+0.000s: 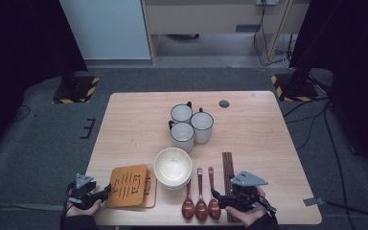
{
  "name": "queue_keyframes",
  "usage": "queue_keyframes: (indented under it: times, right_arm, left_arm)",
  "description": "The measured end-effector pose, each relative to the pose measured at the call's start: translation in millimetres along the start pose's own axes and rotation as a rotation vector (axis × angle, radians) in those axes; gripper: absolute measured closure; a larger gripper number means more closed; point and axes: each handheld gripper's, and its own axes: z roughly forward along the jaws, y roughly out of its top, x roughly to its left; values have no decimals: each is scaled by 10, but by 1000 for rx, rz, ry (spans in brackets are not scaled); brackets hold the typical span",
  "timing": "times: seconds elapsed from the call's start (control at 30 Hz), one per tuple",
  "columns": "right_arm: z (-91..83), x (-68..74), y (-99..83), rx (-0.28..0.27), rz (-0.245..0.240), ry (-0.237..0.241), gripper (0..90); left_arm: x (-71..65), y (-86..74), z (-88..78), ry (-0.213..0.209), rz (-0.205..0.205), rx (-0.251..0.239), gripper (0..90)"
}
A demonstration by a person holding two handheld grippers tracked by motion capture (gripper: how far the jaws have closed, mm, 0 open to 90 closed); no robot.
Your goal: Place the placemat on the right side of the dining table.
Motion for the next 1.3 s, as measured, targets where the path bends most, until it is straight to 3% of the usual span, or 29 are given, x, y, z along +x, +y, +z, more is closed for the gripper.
queue_keyframes:
  times: [1.3]
  right_arm:
    - [328, 697, -39, 14, -50, 96, 212]
  left_arm:
    - [7, -10, 3, -6, -8, -1, 356]
